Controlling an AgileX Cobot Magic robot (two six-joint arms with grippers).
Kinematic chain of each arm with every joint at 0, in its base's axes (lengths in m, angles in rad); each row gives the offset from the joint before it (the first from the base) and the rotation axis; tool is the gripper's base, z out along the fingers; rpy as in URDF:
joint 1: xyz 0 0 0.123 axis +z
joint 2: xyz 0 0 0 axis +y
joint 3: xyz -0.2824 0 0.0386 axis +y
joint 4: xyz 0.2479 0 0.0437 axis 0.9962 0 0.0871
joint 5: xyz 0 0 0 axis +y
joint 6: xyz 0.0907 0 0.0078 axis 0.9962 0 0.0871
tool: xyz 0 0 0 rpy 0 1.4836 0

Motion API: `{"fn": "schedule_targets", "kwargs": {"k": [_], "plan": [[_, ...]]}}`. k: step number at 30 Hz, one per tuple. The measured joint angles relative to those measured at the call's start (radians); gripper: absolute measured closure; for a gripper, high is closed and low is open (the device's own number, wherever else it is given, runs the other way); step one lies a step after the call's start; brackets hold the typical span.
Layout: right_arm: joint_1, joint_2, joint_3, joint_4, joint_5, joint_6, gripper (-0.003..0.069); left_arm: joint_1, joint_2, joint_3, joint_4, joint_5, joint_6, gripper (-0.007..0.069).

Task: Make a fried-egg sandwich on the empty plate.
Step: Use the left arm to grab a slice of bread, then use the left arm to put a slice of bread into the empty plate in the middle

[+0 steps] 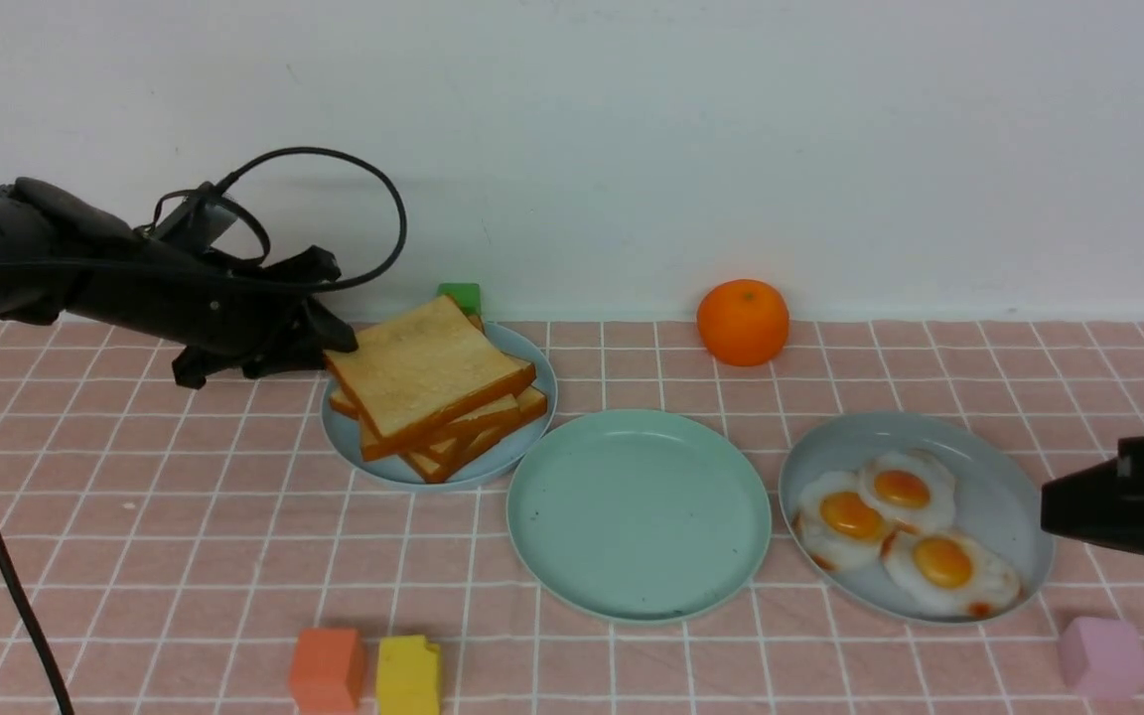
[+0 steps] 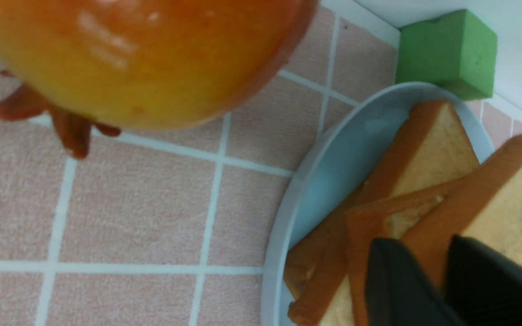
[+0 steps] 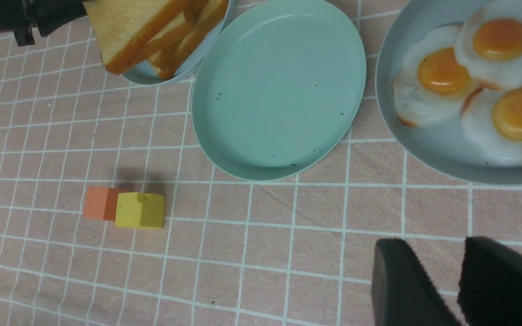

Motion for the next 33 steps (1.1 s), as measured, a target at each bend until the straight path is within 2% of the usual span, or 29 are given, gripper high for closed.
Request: {"fn": "schedule_targets", "kwargs": {"k": [7,12,15,18,19,21,25,27,33], "plan": [[0.0,0.0,0.0,0.0,0.001,0.0,0.0419,0.006,-0.042,-0.001,0.003,0.027,0.019,0.0496],[0.0,0.0,-0.012,-0.011,0.023,0.0,0.0419,0.009,-0.166,-0.001,0.0,0.082,0.102,0.0496],[0.0,0.0,-0.02,-0.083,0.037,0.032,0.0419,0.003,-0.266,-0.005,-0.098,0.162,0.178,0.0496],[0.0,0.0,-0.023,-0.15,0.04,0.094,0.0419,-0.011,-0.287,-0.006,-0.158,0.211,0.207,0.0496],[0.0,0.0,-0.023,-0.215,0.041,0.151,0.0419,-0.035,-0.291,0.002,-0.176,0.236,0.23,0.0496],[0.0,0.0,-0.023,-0.27,0.041,0.189,0.0419,-0.062,-0.292,0.017,-0.181,0.24,0.25,0.0496],[0.0,0.0,-0.023,-0.441,0.041,0.32,0.0419,-0.193,-0.279,0.096,-0.167,0.163,0.336,0.0496],[0.0,0.0,-0.023,-0.473,0.044,0.356,0.0419,-0.25,-0.253,0.108,-0.147,0.115,0.345,0.0496],[0.0,0.0,-0.023,-0.484,0.062,0.367,0.0419,-0.321,-0.153,0.112,-0.138,0.054,0.349,0.0496]]}}
